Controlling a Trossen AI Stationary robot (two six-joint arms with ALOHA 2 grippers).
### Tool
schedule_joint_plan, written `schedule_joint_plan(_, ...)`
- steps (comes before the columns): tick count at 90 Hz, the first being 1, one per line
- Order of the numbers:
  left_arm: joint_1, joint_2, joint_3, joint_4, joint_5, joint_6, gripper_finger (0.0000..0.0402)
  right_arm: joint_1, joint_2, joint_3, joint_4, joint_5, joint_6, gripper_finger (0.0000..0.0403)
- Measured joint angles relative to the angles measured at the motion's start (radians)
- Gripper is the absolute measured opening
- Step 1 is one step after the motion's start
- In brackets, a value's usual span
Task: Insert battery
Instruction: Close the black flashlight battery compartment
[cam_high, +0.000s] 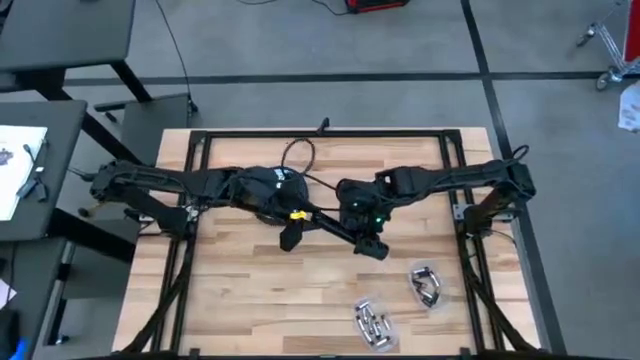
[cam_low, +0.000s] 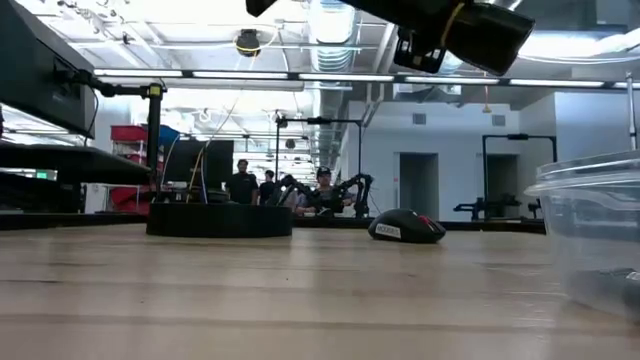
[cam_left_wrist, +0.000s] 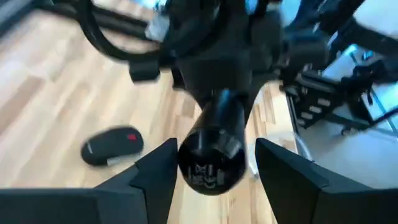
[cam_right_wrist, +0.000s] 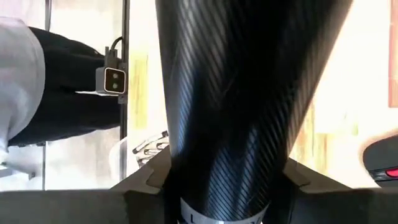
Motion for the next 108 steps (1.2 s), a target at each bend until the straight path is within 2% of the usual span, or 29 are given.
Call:
schedule_joint_plan(42, 0.02, -0.018, -0.001, 0.014, 0.008, -0.006, 0.0192, 0.003, 0.0, 0.0, 0.001, -0.002, -0.016, 0.0134)
schedule_joint_plan(65, 0.021, -0.018, -0.001, 0.03, 0.049, -0.013, 0.0191, 0.005, 0.0, 0.0, 0.001, -0.004, -0.02, 0.0134)
schedule_joint_plan(73, 0.024, -0.018, -0.001, 0.035, 0.049, -0.009, 0.0177, 0.004, 0.0, 0.0, 0.0, -0.004, -0.023, 0.0134)
schedule_joint_plan(85, 0.032, -0.018, -0.001, 0.035, 0.065, -0.003, 0.0128, 0.004, 0.0, 0.0, -0.002, -0.005, -0.023, 0.0134)
schedule_joint_plan(100, 0.034, -0.019, -0.001, 0.042, 0.076, 0.05, 0.0128, 0.006, 0.0, 0.0, 0.0, -0.008, -0.02, 0.0134)
schedule_joint_plan(108, 0.034, -0.019, -0.001, 0.05, 0.112, 0.106, 0.0128, 0.006, 0.0, 0.0, 0.008, -0.049, -0.016, 0.0134)
